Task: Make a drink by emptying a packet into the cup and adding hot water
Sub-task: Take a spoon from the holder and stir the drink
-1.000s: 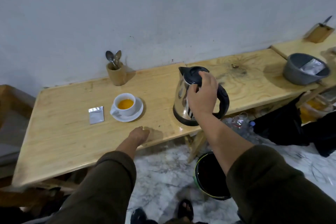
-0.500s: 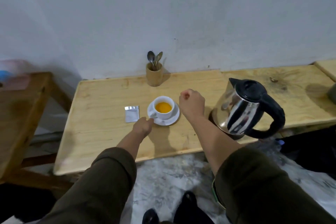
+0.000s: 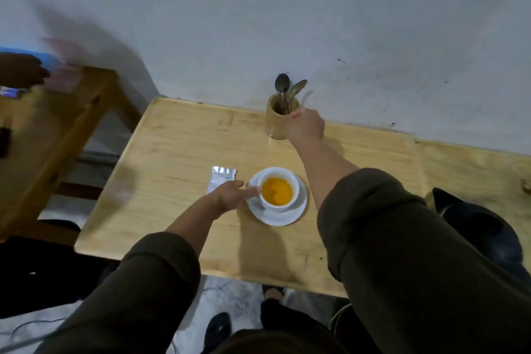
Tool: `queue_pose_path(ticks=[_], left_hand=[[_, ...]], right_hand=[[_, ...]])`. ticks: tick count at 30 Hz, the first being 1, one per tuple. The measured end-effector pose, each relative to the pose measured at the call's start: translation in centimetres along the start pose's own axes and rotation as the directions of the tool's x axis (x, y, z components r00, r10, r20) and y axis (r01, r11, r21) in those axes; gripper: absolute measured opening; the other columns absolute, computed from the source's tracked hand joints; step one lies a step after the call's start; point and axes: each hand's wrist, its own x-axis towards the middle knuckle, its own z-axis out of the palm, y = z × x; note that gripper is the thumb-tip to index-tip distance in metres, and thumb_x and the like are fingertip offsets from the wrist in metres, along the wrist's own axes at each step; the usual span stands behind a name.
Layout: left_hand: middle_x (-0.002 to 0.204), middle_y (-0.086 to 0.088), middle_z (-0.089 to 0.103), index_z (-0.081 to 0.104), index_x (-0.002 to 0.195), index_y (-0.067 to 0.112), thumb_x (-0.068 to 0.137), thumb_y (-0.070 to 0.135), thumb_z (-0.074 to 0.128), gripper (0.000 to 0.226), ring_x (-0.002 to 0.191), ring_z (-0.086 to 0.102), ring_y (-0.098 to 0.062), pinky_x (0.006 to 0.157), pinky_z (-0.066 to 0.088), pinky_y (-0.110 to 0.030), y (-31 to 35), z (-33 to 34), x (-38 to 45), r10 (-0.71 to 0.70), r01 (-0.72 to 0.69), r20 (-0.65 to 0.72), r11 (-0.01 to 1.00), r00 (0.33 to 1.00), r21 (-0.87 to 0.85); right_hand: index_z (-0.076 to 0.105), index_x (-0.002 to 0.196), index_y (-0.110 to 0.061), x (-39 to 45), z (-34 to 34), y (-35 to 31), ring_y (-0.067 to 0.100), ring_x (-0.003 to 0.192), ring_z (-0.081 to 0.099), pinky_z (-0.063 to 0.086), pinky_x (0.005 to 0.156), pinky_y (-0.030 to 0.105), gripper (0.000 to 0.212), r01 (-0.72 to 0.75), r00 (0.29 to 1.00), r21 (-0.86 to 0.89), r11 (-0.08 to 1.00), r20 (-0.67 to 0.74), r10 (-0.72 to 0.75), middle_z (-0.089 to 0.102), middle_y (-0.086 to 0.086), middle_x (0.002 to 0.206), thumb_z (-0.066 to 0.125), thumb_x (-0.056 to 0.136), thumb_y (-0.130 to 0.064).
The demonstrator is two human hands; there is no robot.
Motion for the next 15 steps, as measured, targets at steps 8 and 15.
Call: queue_pose_path(ticks=[8,15], left_hand=[[0.100,-0.001,0.063,0.065,0.107,0.007,0.067,0.047,0.074,0.057,0.100,0.055,-0.015,0.092,0.044,-0.031,0.5,-0.3,0.6,0.003,0.004,0.088,0.997,0.996,-0.079],[0.133,-0.013,0.061,0.054,0.132,0.005,0.090,0.022,0.062,0.046,0.123,0.057,-0.025,0.107,0.044,-0.036,1.4,-0.7,0.4,-0.033,0.045,0.152,0.996,0.988,-0.077]], right_hand=[[0.060,0.113,-0.005,6.7,2.7,0.1,0.022,0.103,0.057,0.050,0.087,0.028,0.032,-0.098,0.993,-0.045,0.994,-0.067,0.095,0.057,0.012,0.119,0.044,0.097,-0.026],[0.061,0.113,-0.007,8.1,3.7,0.0,0.023,0.101,0.057,0.051,0.085,0.031,0.032,-0.160,0.987,-0.078,0.984,-0.040,0.158,0.055,0.010,0.117,0.050,0.094,-0.029]])
